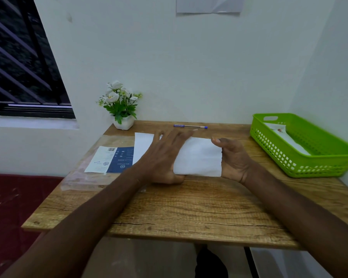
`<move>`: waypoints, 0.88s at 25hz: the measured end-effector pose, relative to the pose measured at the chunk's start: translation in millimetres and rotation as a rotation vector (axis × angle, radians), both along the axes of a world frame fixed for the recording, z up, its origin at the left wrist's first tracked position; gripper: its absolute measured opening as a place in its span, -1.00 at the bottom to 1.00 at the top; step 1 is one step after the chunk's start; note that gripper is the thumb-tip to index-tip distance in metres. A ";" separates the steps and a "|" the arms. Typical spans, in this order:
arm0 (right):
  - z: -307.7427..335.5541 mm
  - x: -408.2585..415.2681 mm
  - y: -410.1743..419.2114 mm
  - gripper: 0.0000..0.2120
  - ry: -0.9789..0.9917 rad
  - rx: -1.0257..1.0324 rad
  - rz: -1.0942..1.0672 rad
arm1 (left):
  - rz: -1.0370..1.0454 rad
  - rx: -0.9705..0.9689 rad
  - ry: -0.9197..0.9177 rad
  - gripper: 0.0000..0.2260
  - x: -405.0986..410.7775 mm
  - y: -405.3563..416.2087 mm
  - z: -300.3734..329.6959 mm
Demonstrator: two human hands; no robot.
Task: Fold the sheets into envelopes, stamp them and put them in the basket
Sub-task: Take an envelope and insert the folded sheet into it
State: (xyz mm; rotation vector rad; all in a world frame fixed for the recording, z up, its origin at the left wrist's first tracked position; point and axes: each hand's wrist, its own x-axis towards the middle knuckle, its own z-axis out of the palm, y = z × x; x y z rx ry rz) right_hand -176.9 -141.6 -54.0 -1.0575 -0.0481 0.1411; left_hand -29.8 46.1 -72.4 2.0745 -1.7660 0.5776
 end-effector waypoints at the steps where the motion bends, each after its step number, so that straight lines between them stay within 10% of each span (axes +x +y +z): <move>1: -0.9 0.6 0.5 -0.38 0.000 0.008 -0.006 | 0.005 0.000 -0.002 0.02 0.3 0.1 0.3; 11: 1.7 14.1 -22.8 -0.37 -0.013 -0.033 -0.111 | 0.159 0.009 -0.007 -0.04 13.8 7.1 3.5; 18: -20.9 20.9 -66.4 -0.85 0.072 -0.881 -0.937 | 0.307 0.179 0.222 -0.07 29.2 18.6 5.1; 22: -30.8 28.7 -72.9 -0.89 0.061 -1.204 -1.001 | 0.352 0.221 0.240 -0.05 35.7 19.5 4.2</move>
